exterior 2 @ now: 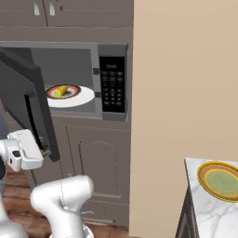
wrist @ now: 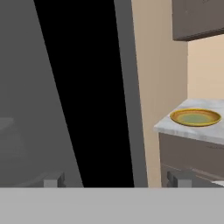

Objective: Pick the corn from the counter and place it in the microwave. Then turn on the microwave.

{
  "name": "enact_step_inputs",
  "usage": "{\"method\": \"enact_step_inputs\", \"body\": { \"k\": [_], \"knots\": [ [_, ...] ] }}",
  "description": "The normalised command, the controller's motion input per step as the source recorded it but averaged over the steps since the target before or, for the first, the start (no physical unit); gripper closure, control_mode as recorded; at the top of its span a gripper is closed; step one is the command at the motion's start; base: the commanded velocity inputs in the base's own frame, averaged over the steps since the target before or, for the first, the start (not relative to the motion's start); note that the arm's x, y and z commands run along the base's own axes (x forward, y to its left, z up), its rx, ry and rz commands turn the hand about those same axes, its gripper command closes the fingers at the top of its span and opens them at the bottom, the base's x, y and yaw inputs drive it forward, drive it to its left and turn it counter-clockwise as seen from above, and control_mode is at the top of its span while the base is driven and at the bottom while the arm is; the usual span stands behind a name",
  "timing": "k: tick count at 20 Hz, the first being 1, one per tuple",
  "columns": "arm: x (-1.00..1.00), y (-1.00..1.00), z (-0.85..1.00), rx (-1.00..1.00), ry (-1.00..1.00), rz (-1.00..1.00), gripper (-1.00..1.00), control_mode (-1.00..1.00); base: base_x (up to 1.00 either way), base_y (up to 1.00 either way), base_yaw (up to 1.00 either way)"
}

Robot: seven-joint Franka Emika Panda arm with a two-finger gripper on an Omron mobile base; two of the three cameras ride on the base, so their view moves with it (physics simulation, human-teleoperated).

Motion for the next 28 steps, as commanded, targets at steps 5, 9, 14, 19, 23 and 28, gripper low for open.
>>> {"method": "enact_step_inputs", "body": {
  "k": [5, 9, 14, 19, 23, 28],
  "knots": [
    [0.41, -0.3, 0.0, 0.01, 0.0, 0.09, -1.0, -1.0, 0.0, 0.0, 0.0],
    [0.46, -0.31, 0.0, 0.03, 0.0, 0.1, -1.0, -1.0, 0.0, 0.0, 0.0],
    [0.45, -0.33, 0.0, 0.03, 0.0, 0.1, -1.0, -1.0, 0.0, 0.0, 0.0],
    [0.46, -0.32, 0.0, 0.03, 0.0, 0.12, -1.0, -1.0, 0.0, 0.0, 0.0],
    [0.42, -0.32, 0.0, 0.02, 0.0, 0.11, -1.0, -1.0, 0.0, 0.0, 0.0],
    [0.37, -0.31, 0.0, 0.02, 0.0, 0.11, -1.0, -1.0, 0.0, 0.0, 0.0]
  ]
}}
